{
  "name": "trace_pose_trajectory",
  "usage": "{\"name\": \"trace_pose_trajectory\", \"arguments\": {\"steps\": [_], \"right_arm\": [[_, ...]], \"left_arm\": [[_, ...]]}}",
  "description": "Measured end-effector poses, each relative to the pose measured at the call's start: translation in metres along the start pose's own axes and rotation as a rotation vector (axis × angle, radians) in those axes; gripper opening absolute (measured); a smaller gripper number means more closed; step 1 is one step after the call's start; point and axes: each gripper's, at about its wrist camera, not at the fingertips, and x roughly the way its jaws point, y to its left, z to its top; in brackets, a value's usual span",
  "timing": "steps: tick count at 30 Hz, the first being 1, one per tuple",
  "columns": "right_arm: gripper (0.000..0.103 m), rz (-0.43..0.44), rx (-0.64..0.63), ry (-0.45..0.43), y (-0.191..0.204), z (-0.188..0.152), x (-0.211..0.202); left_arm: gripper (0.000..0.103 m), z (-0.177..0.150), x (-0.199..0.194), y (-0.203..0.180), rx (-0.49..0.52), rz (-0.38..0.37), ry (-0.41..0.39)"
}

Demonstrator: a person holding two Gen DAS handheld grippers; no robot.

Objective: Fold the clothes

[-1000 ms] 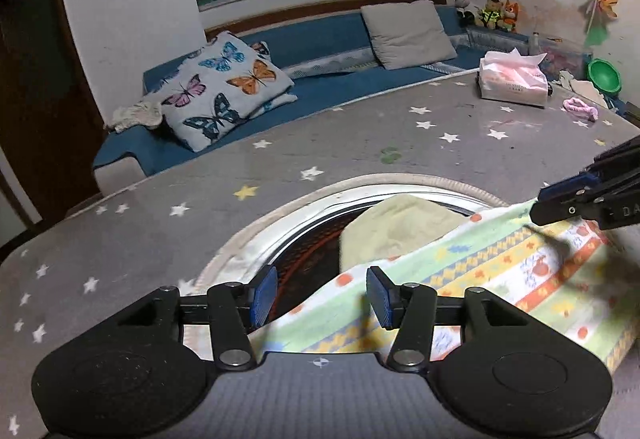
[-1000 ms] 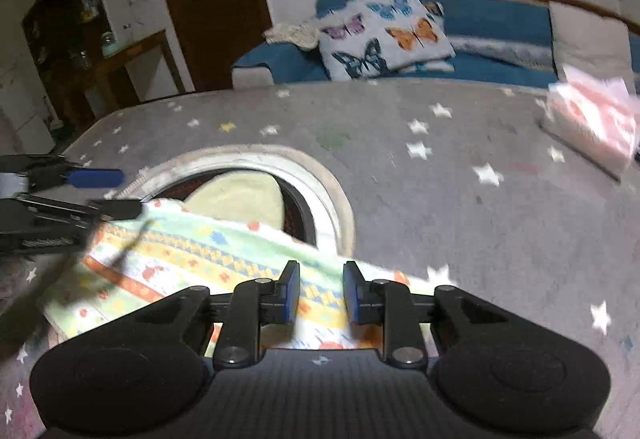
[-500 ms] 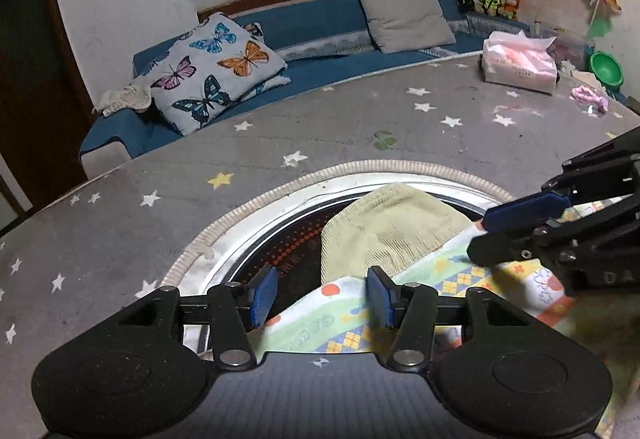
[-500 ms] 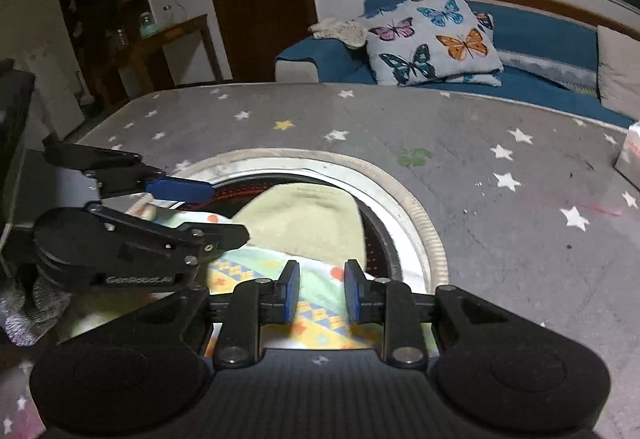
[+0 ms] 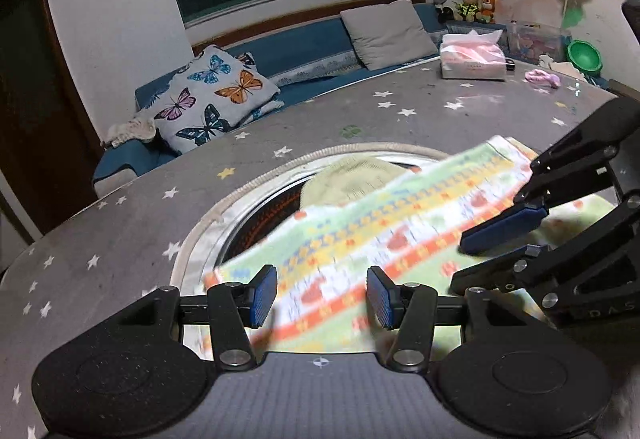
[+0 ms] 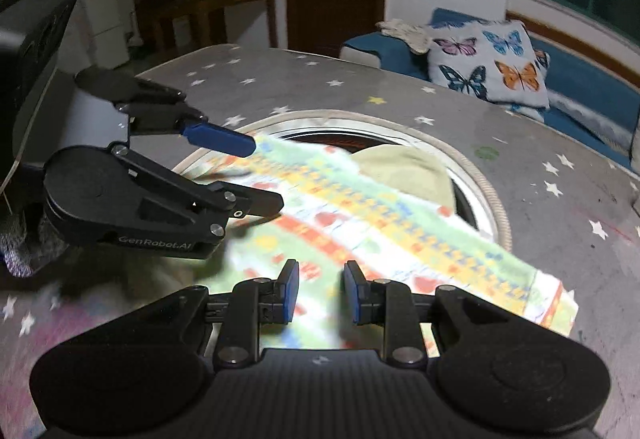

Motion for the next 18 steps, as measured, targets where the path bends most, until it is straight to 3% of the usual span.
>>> {"name": "trace_pose_trajectory", "arguments": {"steps": [7, 10, 18], "right_arm": [[0.025, 0.023, 0.003, -0.017, 0.021, -0.019, -0.015], [0.032, 0.014, 0.048, -0.035, 0.015, -0.023, -0.026], [0.032, -0.075, 0.187, -0.022, -0.023, -0.055, -0.053]], "left_arm": [[0.053, -0.027, -0.015, -0.002, -0.024, 0.017, 0.023], [0.053, -0.033, -0.019, 0.004, -0.055, 0.029, 0.03], [0.053, -0.043, -0.023, 0.015, -0.103, 0.039, 0.033]]}}
